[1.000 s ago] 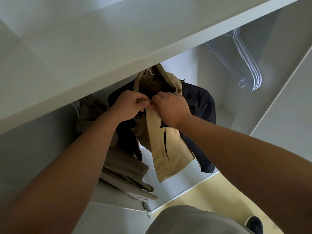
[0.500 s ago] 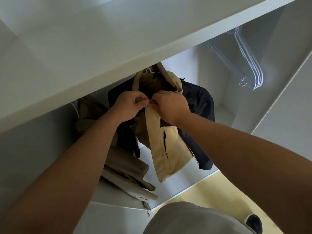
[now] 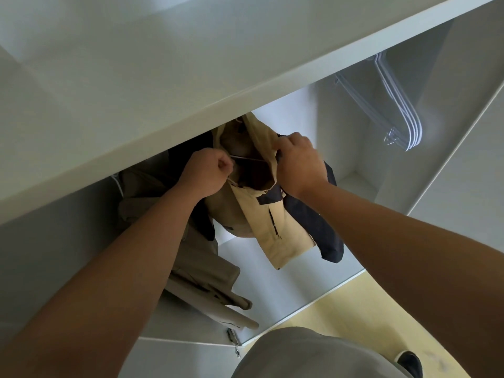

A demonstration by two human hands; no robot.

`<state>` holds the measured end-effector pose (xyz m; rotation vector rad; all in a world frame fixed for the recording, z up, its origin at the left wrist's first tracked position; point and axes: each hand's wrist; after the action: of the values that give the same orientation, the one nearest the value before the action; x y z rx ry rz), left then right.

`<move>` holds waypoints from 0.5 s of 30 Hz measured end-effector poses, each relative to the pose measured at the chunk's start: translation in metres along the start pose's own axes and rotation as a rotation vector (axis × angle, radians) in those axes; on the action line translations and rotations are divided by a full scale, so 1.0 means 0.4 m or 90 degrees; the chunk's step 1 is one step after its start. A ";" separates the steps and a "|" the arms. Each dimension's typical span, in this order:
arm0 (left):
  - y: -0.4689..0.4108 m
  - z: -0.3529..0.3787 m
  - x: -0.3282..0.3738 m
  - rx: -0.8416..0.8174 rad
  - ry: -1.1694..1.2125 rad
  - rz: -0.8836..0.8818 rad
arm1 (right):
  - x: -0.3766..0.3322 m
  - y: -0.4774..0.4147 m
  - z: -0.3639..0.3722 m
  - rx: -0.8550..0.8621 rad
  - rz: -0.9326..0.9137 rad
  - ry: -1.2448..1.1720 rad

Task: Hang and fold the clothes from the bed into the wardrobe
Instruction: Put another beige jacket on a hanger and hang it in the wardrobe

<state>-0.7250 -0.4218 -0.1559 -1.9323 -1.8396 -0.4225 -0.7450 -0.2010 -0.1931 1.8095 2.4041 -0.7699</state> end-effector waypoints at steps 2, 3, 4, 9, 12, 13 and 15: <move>-0.013 -0.001 0.005 0.057 0.012 -0.007 | 0.028 -0.001 0.000 -0.021 0.072 0.021; -0.018 0.000 0.009 0.081 0.020 -0.014 | 0.042 0.000 0.001 -0.037 0.100 0.031; -0.024 0.002 0.012 0.097 0.028 -0.028 | 0.055 0.001 0.002 -0.060 0.125 0.042; -0.050 0.020 0.036 0.174 0.125 -0.106 | 0.106 -0.008 0.017 -0.170 0.218 0.053; -0.066 0.016 0.045 0.173 0.178 -0.203 | 0.136 -0.026 0.033 -0.209 0.249 0.038; -0.071 0.010 0.050 0.174 0.177 -0.215 | 0.144 -0.033 0.037 -0.219 0.248 0.032; -0.085 0.004 0.050 0.174 0.184 -0.201 | 0.155 -0.046 0.045 -0.237 0.238 0.020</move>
<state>-0.7576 -0.4030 -0.1435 -1.3307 -1.8975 -0.4901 -0.7864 -0.1569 -0.2219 2.0182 1.9594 -0.2419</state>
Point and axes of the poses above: each hand's wrist, its own y-axis away from the middle knuckle, its own z-axis out of the palm, x = y × z, and after that the axes turned 6 degrees about y, right-handed
